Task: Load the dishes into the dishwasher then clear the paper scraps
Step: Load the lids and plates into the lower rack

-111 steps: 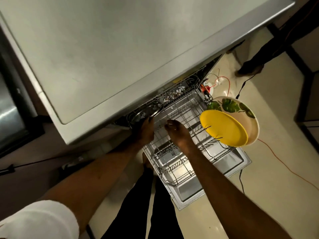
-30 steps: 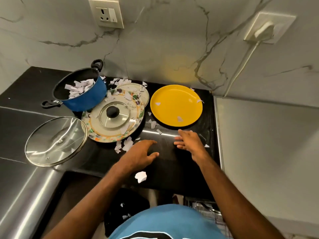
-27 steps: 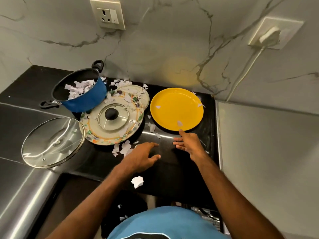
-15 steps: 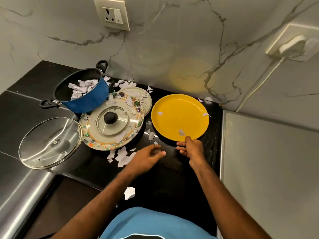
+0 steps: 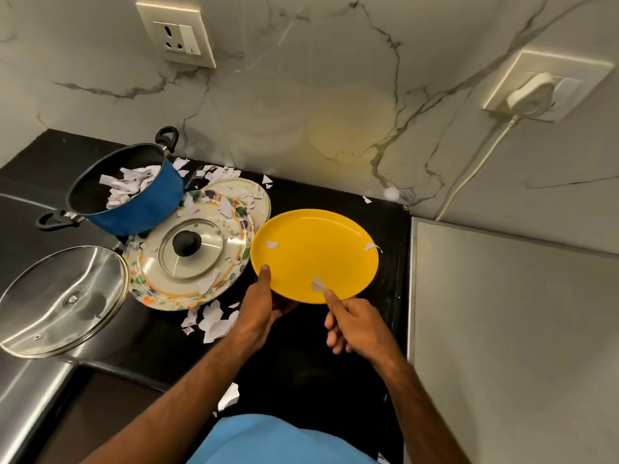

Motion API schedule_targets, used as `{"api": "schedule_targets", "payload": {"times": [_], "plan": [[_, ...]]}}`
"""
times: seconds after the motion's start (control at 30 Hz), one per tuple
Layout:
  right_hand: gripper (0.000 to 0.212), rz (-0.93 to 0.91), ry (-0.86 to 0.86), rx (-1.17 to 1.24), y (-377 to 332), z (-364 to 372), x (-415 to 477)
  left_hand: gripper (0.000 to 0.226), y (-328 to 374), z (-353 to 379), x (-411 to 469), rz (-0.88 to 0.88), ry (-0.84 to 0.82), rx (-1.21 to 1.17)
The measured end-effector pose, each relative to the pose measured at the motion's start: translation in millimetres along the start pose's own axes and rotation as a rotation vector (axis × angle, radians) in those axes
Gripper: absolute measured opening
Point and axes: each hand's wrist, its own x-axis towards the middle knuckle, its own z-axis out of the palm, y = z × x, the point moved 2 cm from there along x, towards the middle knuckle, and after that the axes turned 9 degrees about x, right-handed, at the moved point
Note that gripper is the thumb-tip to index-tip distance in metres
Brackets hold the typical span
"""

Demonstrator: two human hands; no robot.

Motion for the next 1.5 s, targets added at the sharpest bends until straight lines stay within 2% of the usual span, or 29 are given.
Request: {"api": "schedule_targets", "payload": {"times": [0.07, 0.17, 0.23, 0.3, 0.4, 0.47, 0.57, 0.63, 0.7, 0.83, 1.0, 1.1, 1.17, 1.27, 1.37, 1.43, 1.5], "plan": [[0.059, -0.151, 0.121, -0.122, -7, -6, -6, 0.046, -2, -7, -1, 0.033, 0.0, 0.052], [0.037, -0.418, 0.339, -0.232, -18, -8, -7, 0.047, 1, -13, -7, 0.109, -0.012, 0.127], [0.024, -0.453, 0.266, -0.283, -19, 0, 1, 0.047, 4, -12, -13, 0.145, -0.025, 0.161], [0.036, -0.452, 0.152, -0.398, -12, 11, 14, 0.047, 7, -10, -19, 0.167, -0.041, 0.218], [0.026, -0.501, 0.104, -0.506, -8, 23, 29, 0.052, 9, -13, -26, 0.178, -0.052, 0.362], [0.026, -0.517, 0.109, -0.504, -14, 28, 36, 0.056, 10, -17, -30, 0.194, -0.07, 0.439], [0.044, -0.577, 0.181, -0.475, -36, 37, 43, 0.054, 10, -22, -36, 0.216, -0.062, 0.489], [0.052, -0.591, 0.238, -0.48, -48, 44, 51, 0.063, 12, -24, -39, 0.254, -0.055, 0.496], [0.048, -0.601, 0.266, -0.494, -55, 46, 59, 0.076, 14, -24, -41, 0.301, -0.041, 0.512], [0.03, -0.693, 0.243, -0.484, -54, 50, 60, 0.06, 20, -29, -42, 0.402, 0.032, 0.585], [0.022, -0.679, 0.217, -0.448, -31, 48, 58, 0.06, 19, -45, -36, 0.474, 0.15, 0.612], [0.02, -0.537, 0.154, -0.471, -9, 37, 54, 0.064, 27, -58, -31, 0.51, 0.256, 0.617], [0.018, -0.433, 0.186, -0.561, 10, 26, 53, 0.07, 38, -69, -27, 0.562, 0.341, 0.632], [0.03, -0.325, 0.3, -0.778, 30, 10, 53, 0.062, 58, -75, -27, 0.638, 0.374, 0.686], [0.037, -0.313, 0.374, -0.801, 30, 6, 54, 0.056, 70, -73, -31, 0.685, 0.397, 0.711], [0.06, -0.384, 0.396, -0.759, 26, 12, 54, 0.055, 74, -71, -33, 0.719, 0.401, 0.718], [0.081, -0.382, 0.374, -0.817, 22, 18, 53, 0.055, 74, -71, -34, 0.743, 0.406, 0.719]]}}
